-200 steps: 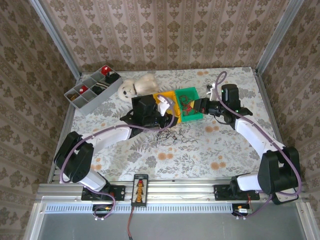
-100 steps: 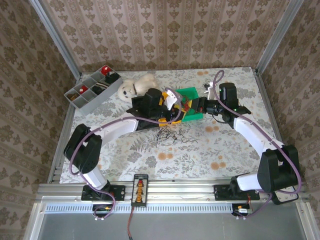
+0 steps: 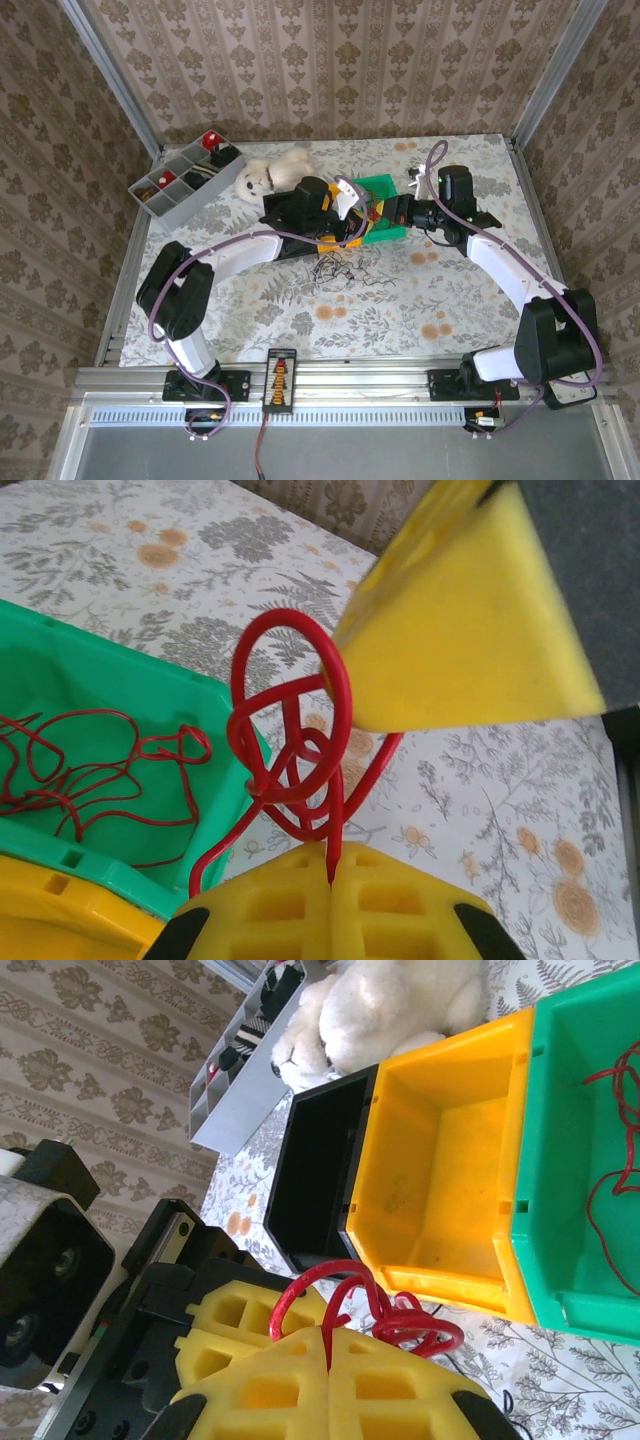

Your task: Untangle the cables

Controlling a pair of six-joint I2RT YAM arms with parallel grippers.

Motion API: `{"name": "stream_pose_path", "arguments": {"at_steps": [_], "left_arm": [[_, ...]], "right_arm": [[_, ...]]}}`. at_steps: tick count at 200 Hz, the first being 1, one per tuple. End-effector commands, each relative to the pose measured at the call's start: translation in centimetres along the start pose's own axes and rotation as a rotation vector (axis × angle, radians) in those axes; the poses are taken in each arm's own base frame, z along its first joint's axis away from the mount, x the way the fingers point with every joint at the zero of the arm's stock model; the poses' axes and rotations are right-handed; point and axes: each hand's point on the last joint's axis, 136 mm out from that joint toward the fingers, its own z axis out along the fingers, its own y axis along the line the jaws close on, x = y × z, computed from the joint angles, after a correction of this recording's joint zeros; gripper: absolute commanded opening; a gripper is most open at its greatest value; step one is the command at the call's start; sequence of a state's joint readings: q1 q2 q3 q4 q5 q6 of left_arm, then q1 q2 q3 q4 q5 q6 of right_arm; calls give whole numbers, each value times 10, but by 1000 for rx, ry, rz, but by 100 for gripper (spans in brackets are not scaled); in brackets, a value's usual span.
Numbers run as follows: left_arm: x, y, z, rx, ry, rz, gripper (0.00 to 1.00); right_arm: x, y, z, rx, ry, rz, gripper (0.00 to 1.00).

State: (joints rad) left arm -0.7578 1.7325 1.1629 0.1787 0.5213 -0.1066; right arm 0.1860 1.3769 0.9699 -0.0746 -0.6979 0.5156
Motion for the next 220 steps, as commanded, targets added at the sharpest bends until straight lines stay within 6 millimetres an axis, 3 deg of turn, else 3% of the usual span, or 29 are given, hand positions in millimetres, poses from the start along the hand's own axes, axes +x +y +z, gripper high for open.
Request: {"name": "stream_pose_path", "arguments": {"at_steps": [1,48,100,134,155,178,189,220], "left_arm": [[-19,17,-12,-92,-103,-31,0],[-35,61,-58,-269,-316,-187,0],[-59,74,-96,-249,-519,-301,0],[-71,72,-117,-290,-548,-254,0],[-69,62,-110,-295,-461,-188,0],[-59,43,-87,-229,-339,-121,0],[-51,33,-74,-186,-274,-92,0],[-37,6,-46,-61,-151,-30,26]], "right_arm": [[-5,-6,-1,66,-9,-21,6],[10,-61,-9,350,24,3,5],[24,-118,-29,648,21,73,3],[33,-142,-42,717,17,169,3],[30,-128,-32,604,5,165,3],[22,-103,-19,437,-20,148,4],[13,-78,-18,324,-47,111,4],[7,-28,-20,103,-38,0,6]]}}
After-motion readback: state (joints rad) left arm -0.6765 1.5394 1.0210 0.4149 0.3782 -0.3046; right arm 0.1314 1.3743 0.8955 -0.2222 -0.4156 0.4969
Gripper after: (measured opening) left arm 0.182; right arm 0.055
